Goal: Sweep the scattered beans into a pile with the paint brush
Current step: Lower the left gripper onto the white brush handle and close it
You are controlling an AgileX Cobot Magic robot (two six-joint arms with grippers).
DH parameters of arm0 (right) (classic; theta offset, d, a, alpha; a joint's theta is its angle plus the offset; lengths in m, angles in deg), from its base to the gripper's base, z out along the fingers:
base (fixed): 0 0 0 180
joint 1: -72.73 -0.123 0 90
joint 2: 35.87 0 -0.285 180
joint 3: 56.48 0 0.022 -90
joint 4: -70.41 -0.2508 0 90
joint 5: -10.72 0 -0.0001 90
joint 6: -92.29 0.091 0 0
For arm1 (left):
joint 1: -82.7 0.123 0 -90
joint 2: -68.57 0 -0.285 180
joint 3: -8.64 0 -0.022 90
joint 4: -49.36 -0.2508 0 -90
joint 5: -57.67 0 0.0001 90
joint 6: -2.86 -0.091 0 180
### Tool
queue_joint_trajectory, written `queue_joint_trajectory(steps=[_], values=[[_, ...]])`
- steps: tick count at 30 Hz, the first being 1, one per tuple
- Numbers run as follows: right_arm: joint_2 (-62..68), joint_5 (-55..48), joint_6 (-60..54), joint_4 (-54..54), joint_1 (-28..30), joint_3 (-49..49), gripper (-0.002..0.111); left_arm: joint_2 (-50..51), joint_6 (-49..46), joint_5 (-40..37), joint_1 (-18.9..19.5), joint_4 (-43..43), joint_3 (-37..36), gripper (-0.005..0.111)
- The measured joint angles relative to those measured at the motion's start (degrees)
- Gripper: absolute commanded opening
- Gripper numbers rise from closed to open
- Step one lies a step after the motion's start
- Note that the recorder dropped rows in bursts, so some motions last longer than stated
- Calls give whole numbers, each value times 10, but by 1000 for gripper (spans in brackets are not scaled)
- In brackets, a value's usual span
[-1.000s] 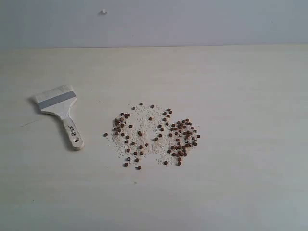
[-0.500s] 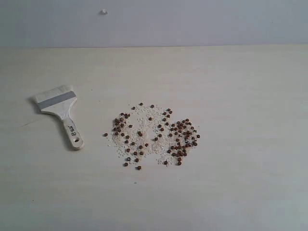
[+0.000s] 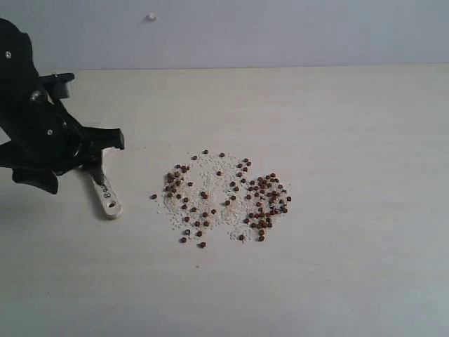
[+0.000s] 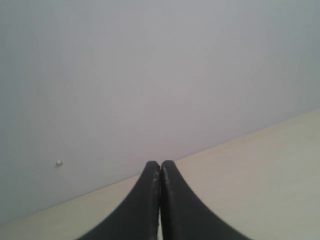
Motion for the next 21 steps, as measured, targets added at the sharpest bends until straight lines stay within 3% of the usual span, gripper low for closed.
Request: queue_joint_trajectory(steps=[4,7,14,21], values=[[0,0,0,0,0,0,0,38,16,85,0,12,1,77],[0,0,0,0,0,0,0,61,52,144,0,12,2,77],[0,0,2,0,0,0,0,109,100,149,0,12,2,77],[0,0,3,0,0,0,0,121,194,149,12,-59,9,75]])
